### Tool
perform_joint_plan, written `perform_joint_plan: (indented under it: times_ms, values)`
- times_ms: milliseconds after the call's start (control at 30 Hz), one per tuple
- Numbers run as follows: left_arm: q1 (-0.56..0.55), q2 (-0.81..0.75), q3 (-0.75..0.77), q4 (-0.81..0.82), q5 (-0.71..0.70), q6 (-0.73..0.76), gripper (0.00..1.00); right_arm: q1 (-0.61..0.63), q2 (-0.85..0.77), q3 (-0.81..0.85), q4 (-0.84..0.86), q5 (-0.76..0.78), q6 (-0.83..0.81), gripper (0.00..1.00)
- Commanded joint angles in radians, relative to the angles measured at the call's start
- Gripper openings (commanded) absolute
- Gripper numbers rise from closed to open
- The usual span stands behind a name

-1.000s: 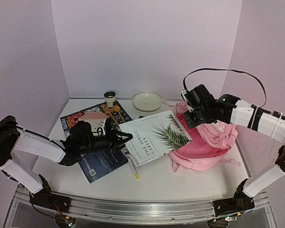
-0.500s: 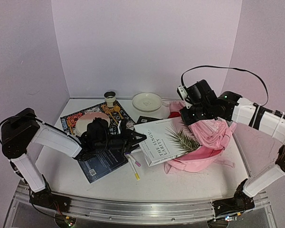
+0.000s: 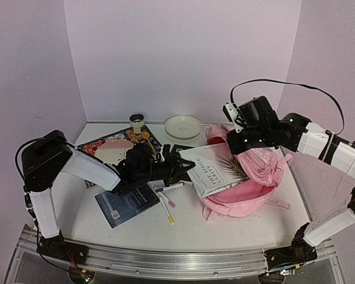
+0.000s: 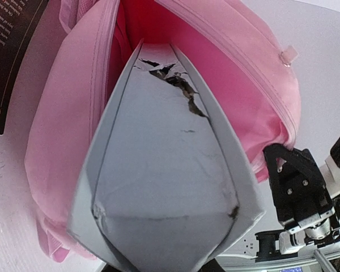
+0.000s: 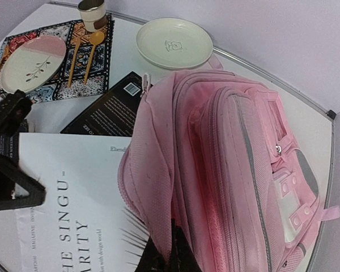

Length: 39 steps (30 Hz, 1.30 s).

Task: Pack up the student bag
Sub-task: Place the book in the largest pocket of the bag.

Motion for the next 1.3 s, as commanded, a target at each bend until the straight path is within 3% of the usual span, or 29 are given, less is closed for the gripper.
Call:
perform_joint_plan:
  times_ms: [0,300,733,1267]
  values:
    - [-0.019,0.029,0.109,0.129,-0.092,-0.014,0.23,0.014,-0.055,0.004,0.116,-0.051,0.02,0.0]
    - [-0.058,0.13,0.225,0.132,-0.234,0.018,0.24,0.054,-0.056,-0.022,0.116,-0.031,0.061,0.0]
    - [-0.139,0.268,0.387,0.133,-0.403,0.186,0.32,0.132,-0.021,-0.001,0.116,0.064,0.09,0.0]
    - [-0.176,0.369,0.43,0.113,-0.274,0.369,0.55,0.135,0.047,0.008,0.116,0.243,0.062,0.01]
